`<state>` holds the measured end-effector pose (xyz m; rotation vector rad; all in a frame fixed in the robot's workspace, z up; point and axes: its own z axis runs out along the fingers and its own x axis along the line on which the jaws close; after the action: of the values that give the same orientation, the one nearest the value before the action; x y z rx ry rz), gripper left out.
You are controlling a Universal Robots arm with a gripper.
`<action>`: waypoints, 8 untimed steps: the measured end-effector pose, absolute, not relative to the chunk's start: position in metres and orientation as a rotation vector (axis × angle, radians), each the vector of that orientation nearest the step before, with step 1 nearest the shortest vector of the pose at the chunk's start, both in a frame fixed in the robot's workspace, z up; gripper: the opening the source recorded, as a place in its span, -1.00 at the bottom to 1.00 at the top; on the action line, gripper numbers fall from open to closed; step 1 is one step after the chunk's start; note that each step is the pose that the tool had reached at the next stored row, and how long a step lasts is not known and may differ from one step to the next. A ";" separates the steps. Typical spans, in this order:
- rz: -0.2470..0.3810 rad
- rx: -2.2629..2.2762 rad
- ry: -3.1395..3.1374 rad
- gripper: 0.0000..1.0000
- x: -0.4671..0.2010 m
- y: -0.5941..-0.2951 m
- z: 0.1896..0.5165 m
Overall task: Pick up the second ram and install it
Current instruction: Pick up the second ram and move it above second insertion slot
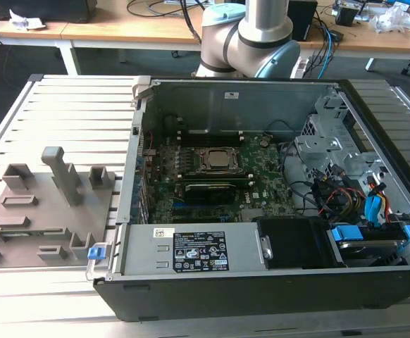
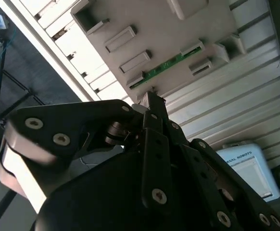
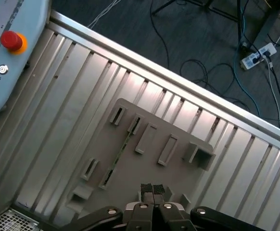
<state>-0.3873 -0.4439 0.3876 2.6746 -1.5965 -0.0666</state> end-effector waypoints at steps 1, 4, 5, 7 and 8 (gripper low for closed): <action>-0.066 2.690 -1.570 -0.79 -0.387 -0.444 0.388; -0.066 2.710 -1.533 -0.79 -0.387 -0.444 0.388; -0.066 2.711 -1.533 -0.79 -0.387 -0.444 0.388; -0.066 2.687 -1.575 -0.79 -0.387 -0.444 0.388; -0.067 2.675 -1.596 -0.79 -0.387 -0.444 0.388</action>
<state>-0.3874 -0.4437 0.3876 2.6746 -1.5965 -0.0666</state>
